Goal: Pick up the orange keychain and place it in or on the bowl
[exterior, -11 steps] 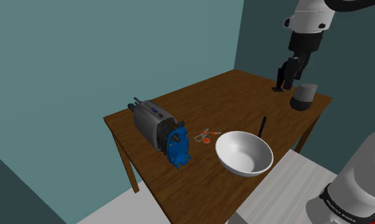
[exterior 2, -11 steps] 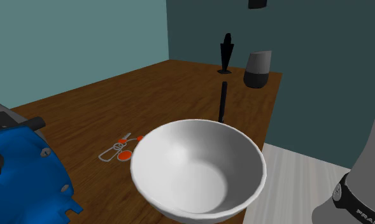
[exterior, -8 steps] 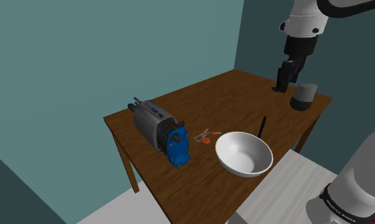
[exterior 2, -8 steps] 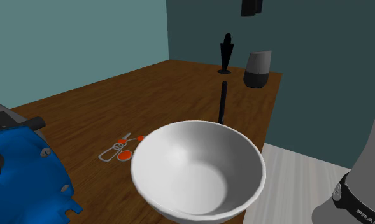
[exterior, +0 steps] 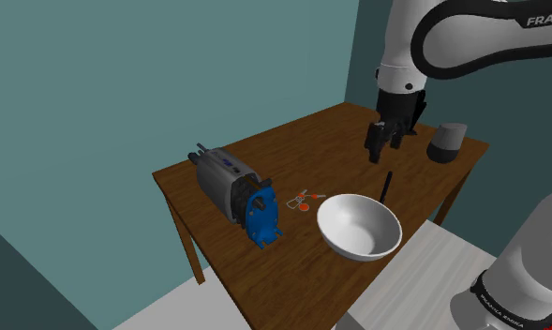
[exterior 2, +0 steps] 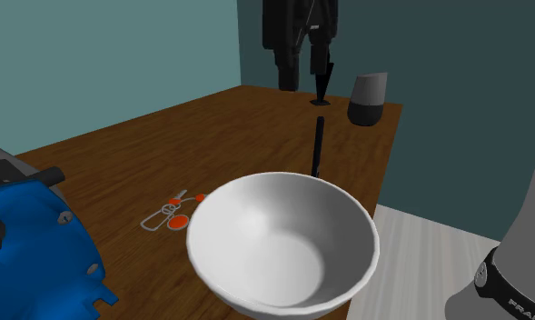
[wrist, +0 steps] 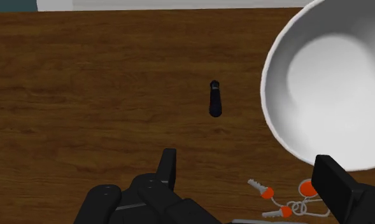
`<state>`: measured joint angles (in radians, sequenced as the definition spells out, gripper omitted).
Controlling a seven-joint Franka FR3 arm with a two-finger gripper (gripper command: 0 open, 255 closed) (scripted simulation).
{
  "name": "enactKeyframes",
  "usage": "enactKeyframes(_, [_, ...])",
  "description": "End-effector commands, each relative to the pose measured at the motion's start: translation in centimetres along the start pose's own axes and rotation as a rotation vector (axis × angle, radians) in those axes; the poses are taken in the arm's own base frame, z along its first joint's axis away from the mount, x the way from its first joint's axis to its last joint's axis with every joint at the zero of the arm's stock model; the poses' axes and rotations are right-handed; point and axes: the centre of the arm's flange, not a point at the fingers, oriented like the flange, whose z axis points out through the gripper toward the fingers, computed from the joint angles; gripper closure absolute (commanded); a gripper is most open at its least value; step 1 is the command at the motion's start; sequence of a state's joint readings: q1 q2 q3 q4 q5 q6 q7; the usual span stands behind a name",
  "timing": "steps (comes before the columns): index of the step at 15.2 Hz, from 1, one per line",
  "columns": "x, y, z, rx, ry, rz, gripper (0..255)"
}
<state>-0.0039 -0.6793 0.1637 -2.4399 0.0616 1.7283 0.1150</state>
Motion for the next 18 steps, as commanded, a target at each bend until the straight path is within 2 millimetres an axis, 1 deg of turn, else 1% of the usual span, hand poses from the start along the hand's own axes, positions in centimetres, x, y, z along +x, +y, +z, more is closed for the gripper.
enactKeyframes(1, [1.3,-1.6,1.6,0.006,0.004,0.028,0])
enactKeyframes(9, [6.7,-7.6,8.0,0.026,0.011,0.129,0])
enactKeyframes(17, [12.7,-13.3,14.2,0.046,0.018,0.231,0])
enactKeyframes(18, [12.9,-13.4,14.3,0.047,0.018,0.233,0])
